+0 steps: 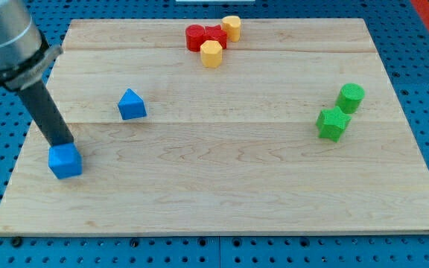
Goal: Move the blue triangle diagonal to the hexagon
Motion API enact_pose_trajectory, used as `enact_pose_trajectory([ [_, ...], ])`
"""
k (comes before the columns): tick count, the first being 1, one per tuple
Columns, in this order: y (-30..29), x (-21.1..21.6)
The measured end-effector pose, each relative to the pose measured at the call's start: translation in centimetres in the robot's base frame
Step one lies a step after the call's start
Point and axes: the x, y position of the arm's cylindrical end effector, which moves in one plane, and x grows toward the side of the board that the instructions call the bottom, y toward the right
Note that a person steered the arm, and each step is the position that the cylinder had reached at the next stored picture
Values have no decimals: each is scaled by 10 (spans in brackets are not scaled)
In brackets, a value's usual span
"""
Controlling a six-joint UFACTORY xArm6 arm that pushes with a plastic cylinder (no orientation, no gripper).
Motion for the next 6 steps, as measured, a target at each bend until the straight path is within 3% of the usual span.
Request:
enact_pose_trajectory([
  [1,24,14],
  [2,100,11],
  [3,153,-66],
  [4,92,-101],
  [6,14,-84],
])
